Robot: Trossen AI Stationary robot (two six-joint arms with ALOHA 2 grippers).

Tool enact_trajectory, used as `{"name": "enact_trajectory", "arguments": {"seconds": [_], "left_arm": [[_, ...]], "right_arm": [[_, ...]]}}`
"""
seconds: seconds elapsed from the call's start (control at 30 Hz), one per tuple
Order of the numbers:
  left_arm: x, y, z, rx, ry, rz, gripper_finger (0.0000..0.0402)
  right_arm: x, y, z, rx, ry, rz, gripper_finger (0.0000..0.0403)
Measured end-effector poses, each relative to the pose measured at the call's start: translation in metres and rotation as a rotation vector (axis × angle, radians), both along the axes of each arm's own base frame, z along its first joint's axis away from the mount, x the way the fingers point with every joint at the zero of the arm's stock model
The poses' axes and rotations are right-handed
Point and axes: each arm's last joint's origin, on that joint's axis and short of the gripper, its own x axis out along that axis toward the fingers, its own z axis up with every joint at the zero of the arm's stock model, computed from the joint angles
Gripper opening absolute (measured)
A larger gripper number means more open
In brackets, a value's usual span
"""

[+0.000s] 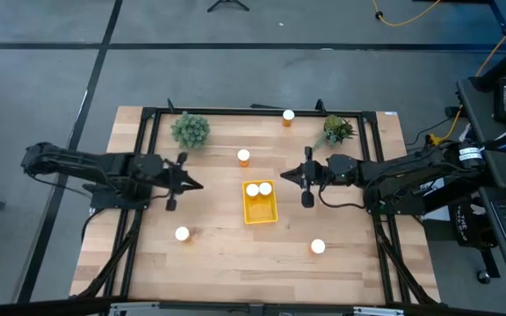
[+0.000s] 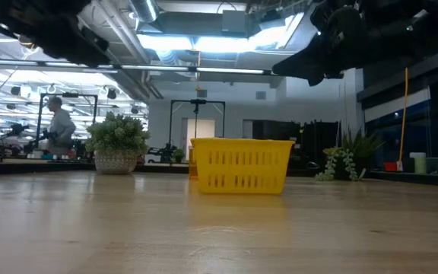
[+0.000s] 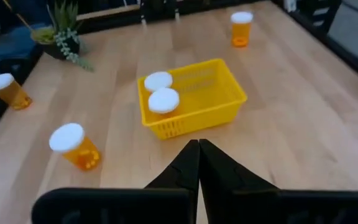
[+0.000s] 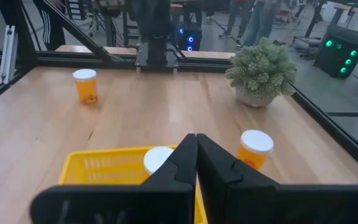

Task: Pick and place pill bottles into a basket
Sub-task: Put the orange pill bottle into the yellow bin

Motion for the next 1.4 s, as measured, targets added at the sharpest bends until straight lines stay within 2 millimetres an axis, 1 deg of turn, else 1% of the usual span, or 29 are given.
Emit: {"name": "enact_trajectory", "arguments": {"seconds": [0.17, 0.4, 0.53, 0.63, 0.73, 0.87, 0.97, 1.1, 1.2, 1.3, 1.4], "left_arm": [[-0.010, -0.011, 0.000, -0.109, 0.026, -0.047, 0.0003], [-0.013, -0.031, -0.006, -0.093, 0.098, -0.178, 0.0003], [-0.014, -0.035, -0.008, -0.087, 0.115, -0.205, 0.0004], [-0.014, -0.036, -0.007, -0.093, 0.100, -0.212, 0.0014], [-0.014, -0.036, -0.006, -0.089, 0.096, -0.204, 0.0039], [-0.013, -0.034, -0.006, -0.067, 0.085, -0.137, 0.0088], [-0.012, -0.032, -0.006, -0.094, 0.077, -0.037, 0.0132], [-0.012, -0.028, -0.006, -0.175, 0.055, 0.128, 0.0193], [-0.012, -0.025, -0.005, -0.163, 0.015, 0.259, 0.0232], [-0.012, -0.022, -0.004, -0.091, -0.018, 0.342, 0.0254], [-0.012, -0.021, -0.004, -0.084, -0.022, 0.354, 0.0259]], "right_arm": [[0.000, 0.005, 0.000, -0.001, 0.000, 0.017, 0.0015], [0.000, 0.010, 0.000, 0.045, -0.002, 0.029, 0.0015], [0.000, 0.010, 0.000, 0.045, -0.002, 0.032, 0.0016], [0.000, 0.010, 0.000, 0.045, -0.002, 0.032, 0.0016], [0.000, 0.010, 0.000, 0.051, -0.002, 0.030, 0.0016], [0.000, 0.010, 0.000, 0.075, -0.004, 0.025, 0.0016], [0.000, 0.010, 0.000, 0.077, -0.004, 0.025, 0.0016], [0.000, 0.010, 0.000, 0.101, -0.005, 0.020, 0.0016], [0.000, 0.010, 0.000, 0.102, -0.006, 0.020, 0.0016], [0.000, 0.010, 0.000, 0.102, -0.005, 0.020, 0.0016], [0.000, 0.010, 0.000, 0.099, -0.005, 0.021, 0.0016]]}}
